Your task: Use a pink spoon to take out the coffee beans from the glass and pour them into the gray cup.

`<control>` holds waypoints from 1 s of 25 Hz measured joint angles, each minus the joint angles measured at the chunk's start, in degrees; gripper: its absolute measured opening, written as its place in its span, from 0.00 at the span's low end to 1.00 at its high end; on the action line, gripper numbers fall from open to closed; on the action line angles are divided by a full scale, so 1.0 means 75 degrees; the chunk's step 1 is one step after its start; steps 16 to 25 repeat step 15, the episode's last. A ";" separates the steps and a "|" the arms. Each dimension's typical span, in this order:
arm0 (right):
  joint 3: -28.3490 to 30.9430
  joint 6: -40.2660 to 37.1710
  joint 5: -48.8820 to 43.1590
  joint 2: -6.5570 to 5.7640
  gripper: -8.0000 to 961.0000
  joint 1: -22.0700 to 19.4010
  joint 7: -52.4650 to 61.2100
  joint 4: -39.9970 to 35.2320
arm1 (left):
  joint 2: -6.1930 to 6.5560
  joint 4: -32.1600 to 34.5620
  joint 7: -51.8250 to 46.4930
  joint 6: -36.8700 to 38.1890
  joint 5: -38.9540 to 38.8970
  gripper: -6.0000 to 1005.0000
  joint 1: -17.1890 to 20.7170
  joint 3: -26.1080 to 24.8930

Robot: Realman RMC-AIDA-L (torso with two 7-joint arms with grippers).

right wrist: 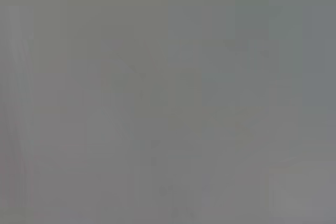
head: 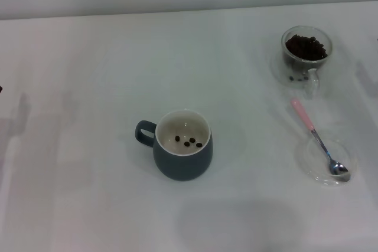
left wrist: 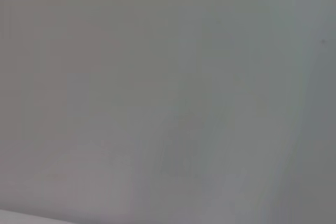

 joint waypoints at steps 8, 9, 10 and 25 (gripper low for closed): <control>0.0023 -0.0130 0.0206 0.0011 0.88 0.0141 -0.0761 0.0007 | -0.0010 -0.0021 0.0000 0.0013 0.0001 0.80 0.0059 0.0000; 0.0048 -0.0193 0.0208 0.0015 0.88 0.0178 -0.0774 0.0009 | -0.0010 -0.0020 0.0000 0.0013 0.0001 0.80 0.0060 0.0000; 0.0080 -0.0267 0.0209 0.0019 0.88 0.0212 -0.0775 0.0025 | -0.0010 -0.0021 0.0000 0.0013 0.0001 0.80 0.0063 0.0000; 0.0198 -0.0737 0.0214 0.0042 0.88 0.0419 -0.0786 0.0101 | -0.0020 -0.0014 0.0000 0.0013 0.0014 0.80 0.0086 0.0031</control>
